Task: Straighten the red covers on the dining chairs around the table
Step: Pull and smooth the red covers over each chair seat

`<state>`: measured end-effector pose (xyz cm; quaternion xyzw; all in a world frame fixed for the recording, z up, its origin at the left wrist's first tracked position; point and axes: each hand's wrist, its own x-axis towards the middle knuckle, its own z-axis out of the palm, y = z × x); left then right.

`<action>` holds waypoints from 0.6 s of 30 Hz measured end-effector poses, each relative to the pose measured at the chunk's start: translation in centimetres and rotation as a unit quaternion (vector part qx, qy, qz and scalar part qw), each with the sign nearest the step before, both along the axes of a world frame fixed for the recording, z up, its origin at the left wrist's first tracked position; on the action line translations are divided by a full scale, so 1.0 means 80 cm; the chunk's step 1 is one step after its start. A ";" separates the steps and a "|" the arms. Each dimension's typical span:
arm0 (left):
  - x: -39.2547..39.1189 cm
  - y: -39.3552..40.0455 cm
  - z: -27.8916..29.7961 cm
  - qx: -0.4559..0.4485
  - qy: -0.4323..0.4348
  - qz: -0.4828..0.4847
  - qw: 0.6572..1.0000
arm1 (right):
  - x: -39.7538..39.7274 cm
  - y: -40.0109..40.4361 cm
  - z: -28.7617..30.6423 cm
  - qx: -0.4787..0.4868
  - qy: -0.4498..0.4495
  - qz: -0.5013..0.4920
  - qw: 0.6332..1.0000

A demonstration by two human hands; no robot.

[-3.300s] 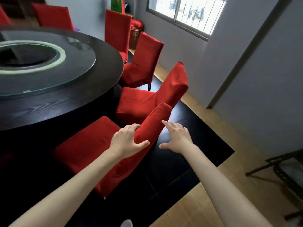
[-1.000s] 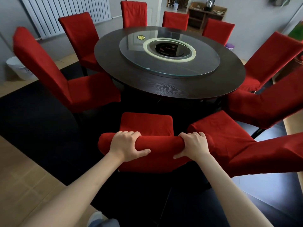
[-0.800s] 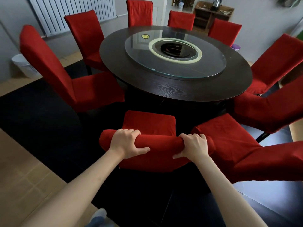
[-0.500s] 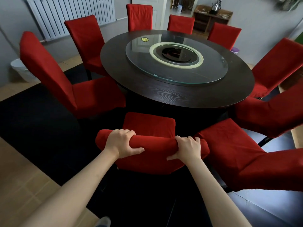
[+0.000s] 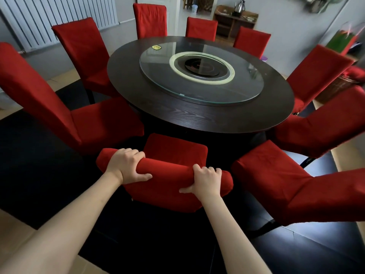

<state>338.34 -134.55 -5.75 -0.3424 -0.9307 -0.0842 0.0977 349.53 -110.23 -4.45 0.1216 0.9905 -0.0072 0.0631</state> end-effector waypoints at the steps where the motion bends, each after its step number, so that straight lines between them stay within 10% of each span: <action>1: -0.005 -0.003 -0.001 0.005 0.003 -0.004 1.000 | -0.003 -0.004 -0.001 0.003 0.004 -0.005 1.000; 18: -0.013 -0.016 -0.011 0.015 0.008 -0.035 0.999 | 0.003 -0.031 0.003 0.036 -0.003 -0.070 0.997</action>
